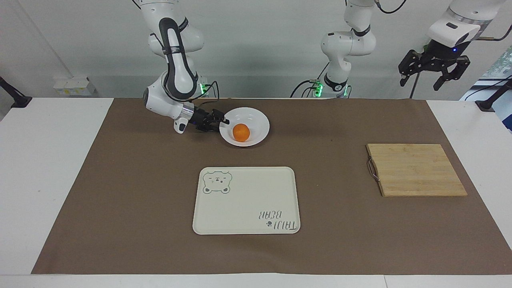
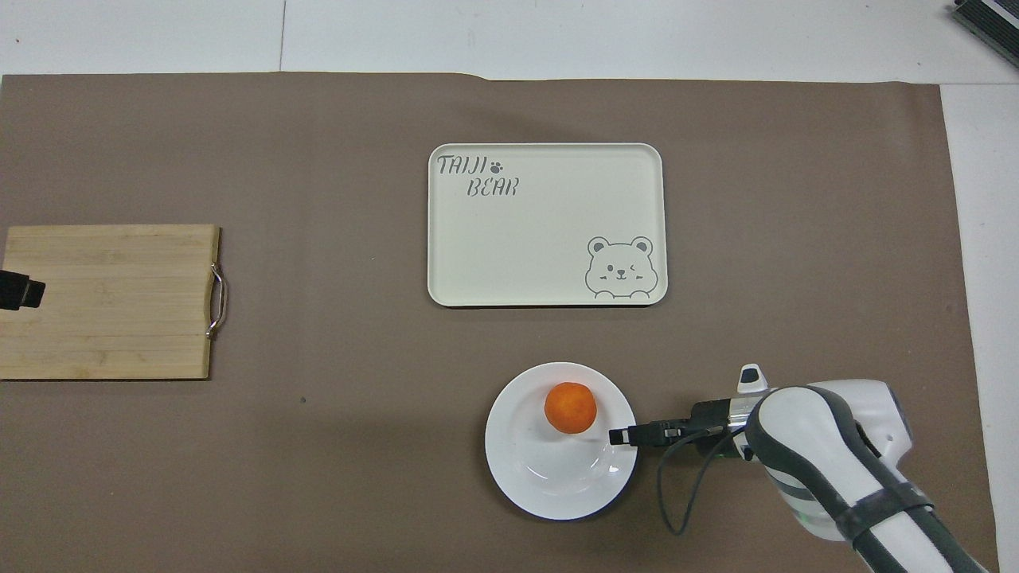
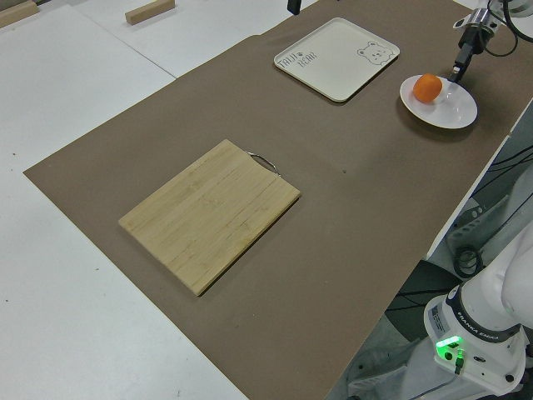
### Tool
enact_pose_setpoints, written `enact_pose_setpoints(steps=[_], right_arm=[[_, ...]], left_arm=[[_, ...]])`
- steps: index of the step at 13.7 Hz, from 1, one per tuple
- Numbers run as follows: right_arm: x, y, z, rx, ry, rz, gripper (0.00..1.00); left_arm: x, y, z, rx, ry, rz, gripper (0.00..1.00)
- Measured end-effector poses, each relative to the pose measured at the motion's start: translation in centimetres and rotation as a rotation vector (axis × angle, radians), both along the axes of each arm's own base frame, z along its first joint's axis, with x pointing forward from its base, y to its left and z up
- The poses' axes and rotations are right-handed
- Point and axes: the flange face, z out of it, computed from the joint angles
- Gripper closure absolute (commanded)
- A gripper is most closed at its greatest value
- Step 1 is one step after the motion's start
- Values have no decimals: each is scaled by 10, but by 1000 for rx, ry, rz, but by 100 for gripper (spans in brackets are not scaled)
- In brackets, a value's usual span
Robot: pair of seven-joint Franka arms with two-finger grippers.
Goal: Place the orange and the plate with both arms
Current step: 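Reach the right gripper to the plate rim and grip it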
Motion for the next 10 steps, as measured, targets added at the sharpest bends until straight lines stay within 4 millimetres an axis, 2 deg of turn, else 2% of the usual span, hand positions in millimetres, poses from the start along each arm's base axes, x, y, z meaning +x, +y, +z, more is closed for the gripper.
enact_pose_setpoints(steps=[6, 10], right_arm=[[-1, 0, -1, 5, 4, -10, 98], [2, 1, 3, 20, -8, -4, 100]], left_arm=[[0, 3, 0, 0, 0, 6, 0], [0, 3, 0, 0, 0, 6, 0]])
